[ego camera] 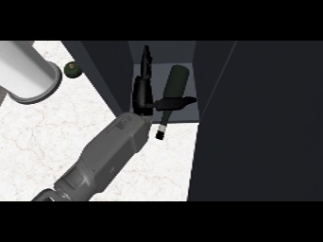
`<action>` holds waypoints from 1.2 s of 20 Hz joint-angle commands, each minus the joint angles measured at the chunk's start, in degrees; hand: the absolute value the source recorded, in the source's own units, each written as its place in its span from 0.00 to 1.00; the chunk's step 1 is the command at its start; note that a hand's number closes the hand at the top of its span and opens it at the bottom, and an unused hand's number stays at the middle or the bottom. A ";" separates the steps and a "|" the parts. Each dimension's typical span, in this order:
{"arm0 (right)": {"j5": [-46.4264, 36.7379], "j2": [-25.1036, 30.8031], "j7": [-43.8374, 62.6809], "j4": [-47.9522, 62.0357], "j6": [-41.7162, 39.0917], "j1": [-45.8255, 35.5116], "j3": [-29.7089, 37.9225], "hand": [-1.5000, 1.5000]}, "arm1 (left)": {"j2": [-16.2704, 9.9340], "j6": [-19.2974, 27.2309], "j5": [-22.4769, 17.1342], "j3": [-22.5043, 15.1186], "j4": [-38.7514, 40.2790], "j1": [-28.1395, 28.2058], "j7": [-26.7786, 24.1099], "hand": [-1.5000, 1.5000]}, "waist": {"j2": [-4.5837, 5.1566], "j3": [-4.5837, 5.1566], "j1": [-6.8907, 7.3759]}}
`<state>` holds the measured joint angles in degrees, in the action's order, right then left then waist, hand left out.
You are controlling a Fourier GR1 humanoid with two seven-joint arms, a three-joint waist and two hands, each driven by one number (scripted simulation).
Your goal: Pick up the wine, place it into the cabinet and close the cabinet
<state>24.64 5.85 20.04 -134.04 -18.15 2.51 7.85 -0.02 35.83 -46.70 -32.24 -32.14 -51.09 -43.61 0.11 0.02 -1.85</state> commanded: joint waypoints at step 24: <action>1.86 3.73 -4.04 -0.55 -6.51 8.80 8.34 0.00 | -18.99 6.32 13.57 -15.66 -64.61 48.28 8.03 1.00 | -0.25 -0.04 1.91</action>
<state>24.20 8.05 16.66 -134.43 -21.86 9.58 13.59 -14.97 43.82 -34.28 -47.99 -91.24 -9.10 -35.14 -0.23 -0.01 0.13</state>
